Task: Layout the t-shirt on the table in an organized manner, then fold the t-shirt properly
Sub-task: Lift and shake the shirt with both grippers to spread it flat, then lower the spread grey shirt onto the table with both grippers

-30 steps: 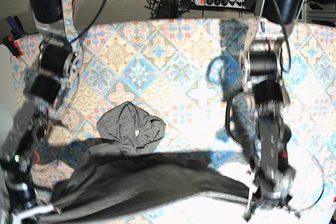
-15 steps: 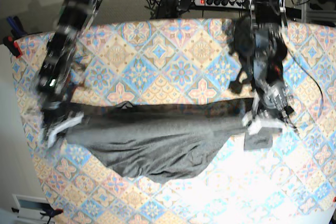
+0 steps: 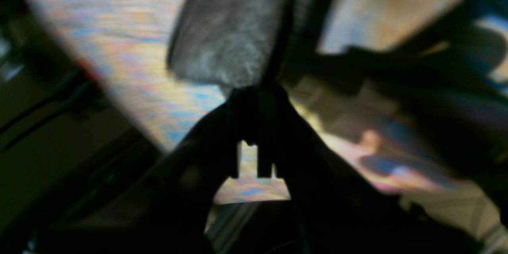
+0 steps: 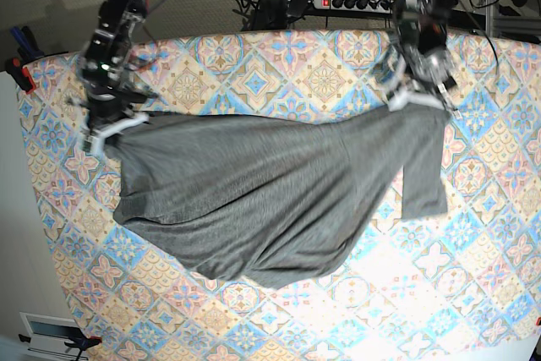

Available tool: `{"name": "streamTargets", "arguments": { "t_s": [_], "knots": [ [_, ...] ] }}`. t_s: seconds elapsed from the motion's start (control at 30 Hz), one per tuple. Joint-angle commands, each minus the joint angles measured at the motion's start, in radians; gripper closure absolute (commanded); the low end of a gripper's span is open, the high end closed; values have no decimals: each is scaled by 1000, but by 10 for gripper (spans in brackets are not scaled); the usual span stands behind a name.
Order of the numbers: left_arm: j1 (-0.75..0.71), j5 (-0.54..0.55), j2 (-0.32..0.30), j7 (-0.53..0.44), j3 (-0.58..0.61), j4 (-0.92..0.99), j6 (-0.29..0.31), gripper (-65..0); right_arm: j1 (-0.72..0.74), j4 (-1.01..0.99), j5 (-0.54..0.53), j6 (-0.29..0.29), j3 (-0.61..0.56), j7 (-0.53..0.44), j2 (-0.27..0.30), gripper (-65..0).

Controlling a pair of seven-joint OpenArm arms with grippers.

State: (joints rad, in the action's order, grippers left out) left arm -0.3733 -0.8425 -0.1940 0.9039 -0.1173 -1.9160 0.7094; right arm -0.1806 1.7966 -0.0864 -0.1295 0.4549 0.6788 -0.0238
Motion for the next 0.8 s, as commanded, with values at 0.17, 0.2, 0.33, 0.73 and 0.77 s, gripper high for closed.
{"name": "streamTargets", "arguments": {
  "t_s": [0.17,0.2,0.33,0.73,0.77],
  "knots": [
    [-62,-37,26,-47,1,-13,-11,-28,8,-2,-6,-5,22,-18,12,0],
    [-77,-37,29,-50,1,-12,-11,-28,11,-16,-6,-5,22,-17,12,0],
    [-117,-64,52,-53,21,-12,-11,-28,11,-85,-6,-5,23,-24,12,0],
    [-169,-137,46,-53,90,-13,-11,-28,13,-183,-6,-5,109,-26,9,0],
    [-175,-146,44,-53,94,-13,-11,-28,13,-183,-6,-5,109,-26,9,0]
  ]
}}
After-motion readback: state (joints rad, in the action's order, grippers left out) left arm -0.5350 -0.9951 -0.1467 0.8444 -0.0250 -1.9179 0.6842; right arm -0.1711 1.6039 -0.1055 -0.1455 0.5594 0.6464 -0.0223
